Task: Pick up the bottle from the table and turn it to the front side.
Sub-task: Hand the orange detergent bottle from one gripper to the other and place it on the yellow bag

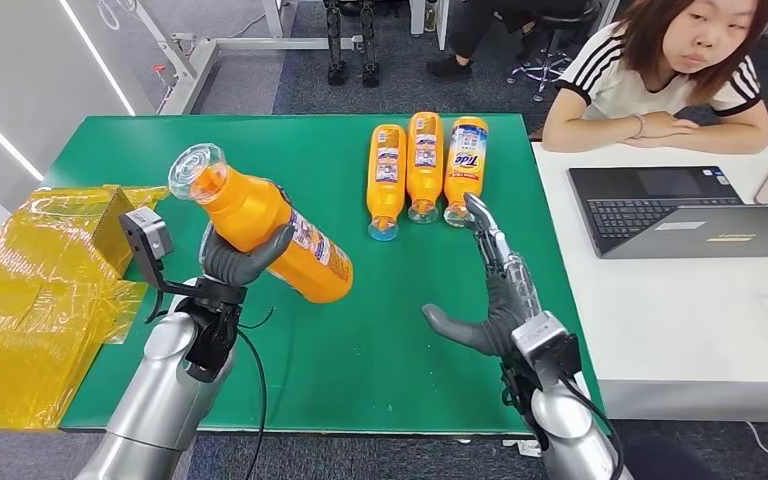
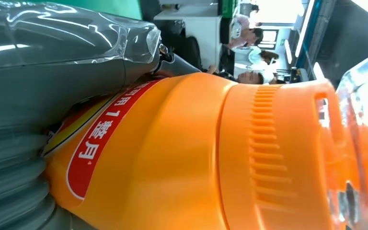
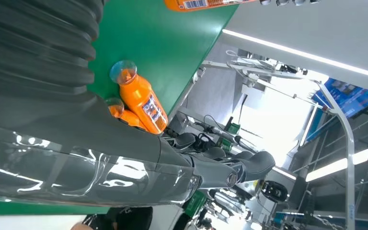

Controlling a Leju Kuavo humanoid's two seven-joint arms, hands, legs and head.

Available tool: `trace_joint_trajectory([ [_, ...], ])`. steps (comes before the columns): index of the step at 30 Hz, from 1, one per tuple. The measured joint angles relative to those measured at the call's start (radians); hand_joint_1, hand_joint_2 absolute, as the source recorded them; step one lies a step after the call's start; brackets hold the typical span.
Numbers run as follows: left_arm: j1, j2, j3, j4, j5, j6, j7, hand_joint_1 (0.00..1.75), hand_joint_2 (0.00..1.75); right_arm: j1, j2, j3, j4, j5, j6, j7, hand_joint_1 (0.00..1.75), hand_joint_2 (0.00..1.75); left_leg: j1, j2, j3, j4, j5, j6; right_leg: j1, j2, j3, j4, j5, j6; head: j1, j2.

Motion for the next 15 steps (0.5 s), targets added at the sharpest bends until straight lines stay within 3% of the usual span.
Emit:
trace_joint_trajectory([
  [3, -0.009, -0.001, -0.001, 0.004, -0.133, 0.079, -0.032, 1.69, 1.75, 0.022, 0.0, -0.016, -0.033, 0.006, 0.0, -0.005, 0.0, 1.75, 0.0, 0.0, 0.0, 0.0, 0.0, 0.0, 0.0, 0.0, 0.0, 0.0, 0.0, 0.0, 0.0, 0.0],
  [7, -0.031, 0.016, -0.019, 0.005, -0.529, 0.336, -0.063, 1.68, 1.75, 0.044, 0.0, -0.031, -0.066, 0.019, 0.004, -0.011, 0.0, 1.75, 0.0, 0.0, 0.0, 0.0, 0.0, 0.0, 0.0, 0.0, 0.0, 0.0, 0.0, 0.0, 0.0, 0.0],
  [10, -0.047, 0.03, -0.028, 0.005, -0.645, 0.403, -0.061, 1.74, 1.75, 0.053, 0.0, -0.037, -0.081, 0.023, 0.004, -0.012, 0.0, 1.75, 0.0, 0.0, 0.0, 0.0, 0.0, 0.0, 0.0, 0.0, 0.0, 0.0, 0.0, 0.0, 0.0, 0.0],
  [12, -0.054, 0.04, -0.036, 0.005, -0.726, 0.442, -0.041, 1.75, 1.75, 0.057, 0.0, -0.041, -0.089, 0.024, 0.005, -0.011, 0.0, 1.75, 0.0, 0.0, 0.0, 0.0, 0.0, 0.0, 0.0, 0.0, 0.0, 0.0, 0.0, 0.0, 0.0, 0.0],
  [15, -0.066, 0.078, -0.053, 0.003, -1.03, 0.556, 0.05, 1.74, 1.75, 0.065, -0.001, -0.054, -0.104, 0.024, 0.007, -0.011, 0.0, 1.75, 0.0, 0.001, 0.0, 0.0, 0.0, 0.0, 0.0, 0.001, 0.0, 0.0, 0.0, 0.0, 0.0, 0.0],
])
